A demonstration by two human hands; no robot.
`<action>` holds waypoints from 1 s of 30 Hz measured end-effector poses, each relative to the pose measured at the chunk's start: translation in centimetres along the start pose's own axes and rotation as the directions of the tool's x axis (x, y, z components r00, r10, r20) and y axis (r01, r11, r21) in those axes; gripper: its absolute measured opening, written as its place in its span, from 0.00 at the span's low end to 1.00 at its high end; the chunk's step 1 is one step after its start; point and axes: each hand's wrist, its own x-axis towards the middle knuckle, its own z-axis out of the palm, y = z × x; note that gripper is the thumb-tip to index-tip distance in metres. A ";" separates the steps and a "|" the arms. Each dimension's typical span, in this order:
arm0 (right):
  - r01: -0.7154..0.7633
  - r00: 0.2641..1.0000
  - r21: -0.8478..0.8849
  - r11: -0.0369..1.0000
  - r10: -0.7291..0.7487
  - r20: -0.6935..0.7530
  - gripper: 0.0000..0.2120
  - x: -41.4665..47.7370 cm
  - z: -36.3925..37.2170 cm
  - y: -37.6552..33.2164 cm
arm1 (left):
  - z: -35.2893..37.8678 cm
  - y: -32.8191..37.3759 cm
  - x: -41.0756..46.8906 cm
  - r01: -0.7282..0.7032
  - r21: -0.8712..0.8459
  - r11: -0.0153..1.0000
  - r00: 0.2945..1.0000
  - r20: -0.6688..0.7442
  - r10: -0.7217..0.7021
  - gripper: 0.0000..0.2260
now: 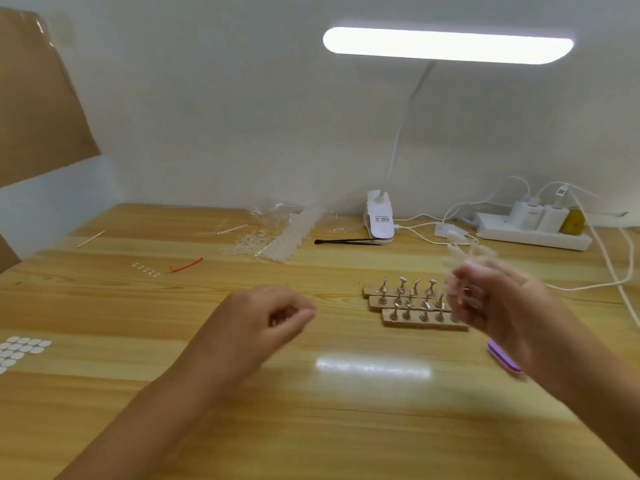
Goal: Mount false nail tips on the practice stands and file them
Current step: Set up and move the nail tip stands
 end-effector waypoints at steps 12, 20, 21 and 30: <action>-0.018 0.947 -0.372 0.928 -0.104 -0.304 0.09 1.1 -6.7 3.3 | 1.2 -0.2 0.6 0.213 0.135 0.968 0.975 -0.088 -0.203 0.22; 0.027 0.975 -0.625 0.780 -0.160 -0.157 0.17 0.4 -6.5 3.0 | 9.1 3.2 2.6 0.044 0.314 0.948 0.982 0.161 -0.099 0.23; 0.037 0.976 -0.634 0.772 -0.164 -0.143 0.17 0.4 -6.7 3.0 | 9.6 3.1 2.7 0.027 0.315 0.949 0.986 0.145 -0.077 0.22; 0.113 0.989 -0.668 0.736 -0.144 0.009 0.14 0.2 -5.9 3.1 | 7.7 2.8 1.5 0.056 0.284 0.957 0.954 0.267 -0.136 0.27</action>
